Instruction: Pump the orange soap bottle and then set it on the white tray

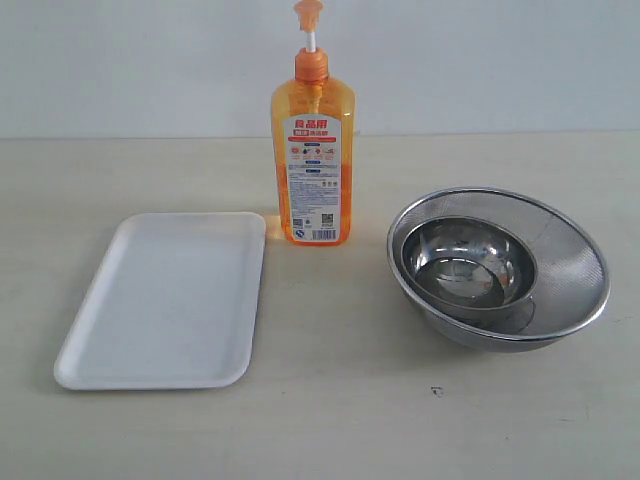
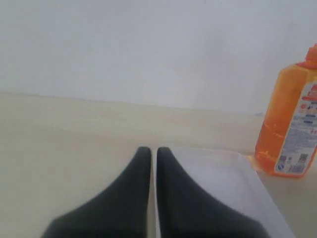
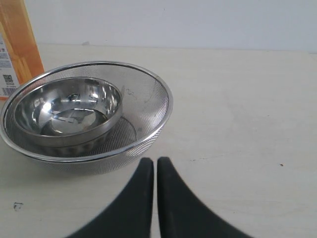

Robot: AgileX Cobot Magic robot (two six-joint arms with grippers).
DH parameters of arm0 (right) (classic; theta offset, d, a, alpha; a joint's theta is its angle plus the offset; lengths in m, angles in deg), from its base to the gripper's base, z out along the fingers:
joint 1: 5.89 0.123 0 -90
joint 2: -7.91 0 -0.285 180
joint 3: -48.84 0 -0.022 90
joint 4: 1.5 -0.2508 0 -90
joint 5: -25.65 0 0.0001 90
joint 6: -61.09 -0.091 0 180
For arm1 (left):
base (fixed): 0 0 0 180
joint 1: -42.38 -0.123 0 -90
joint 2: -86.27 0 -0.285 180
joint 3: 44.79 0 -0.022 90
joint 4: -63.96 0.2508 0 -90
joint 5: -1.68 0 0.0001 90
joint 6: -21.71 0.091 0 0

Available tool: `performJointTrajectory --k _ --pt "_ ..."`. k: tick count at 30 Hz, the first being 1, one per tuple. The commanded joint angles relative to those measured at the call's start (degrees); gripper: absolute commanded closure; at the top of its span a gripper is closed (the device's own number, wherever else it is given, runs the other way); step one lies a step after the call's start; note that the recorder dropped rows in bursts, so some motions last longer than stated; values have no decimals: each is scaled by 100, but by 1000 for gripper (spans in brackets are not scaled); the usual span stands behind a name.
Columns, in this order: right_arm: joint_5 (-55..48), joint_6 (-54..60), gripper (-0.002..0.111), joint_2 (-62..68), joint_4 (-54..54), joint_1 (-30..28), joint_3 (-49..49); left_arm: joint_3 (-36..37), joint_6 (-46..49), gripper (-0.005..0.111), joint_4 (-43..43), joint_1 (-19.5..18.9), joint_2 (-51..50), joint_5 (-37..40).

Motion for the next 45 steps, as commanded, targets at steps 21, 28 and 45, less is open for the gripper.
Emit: performJointTrajectory --k 21,28,45 --pt "-11 -13 108 -39 3 -15 1 17 -109 102 18 21 19 -1568" --pt "-11 -9 108 -39 3 -15 1 -271 -41 102 72 21 -31 -1043" --pt "-11 -9 108 -39 3 -15 1 -1322 -41 102 72 21 -1442 -747"
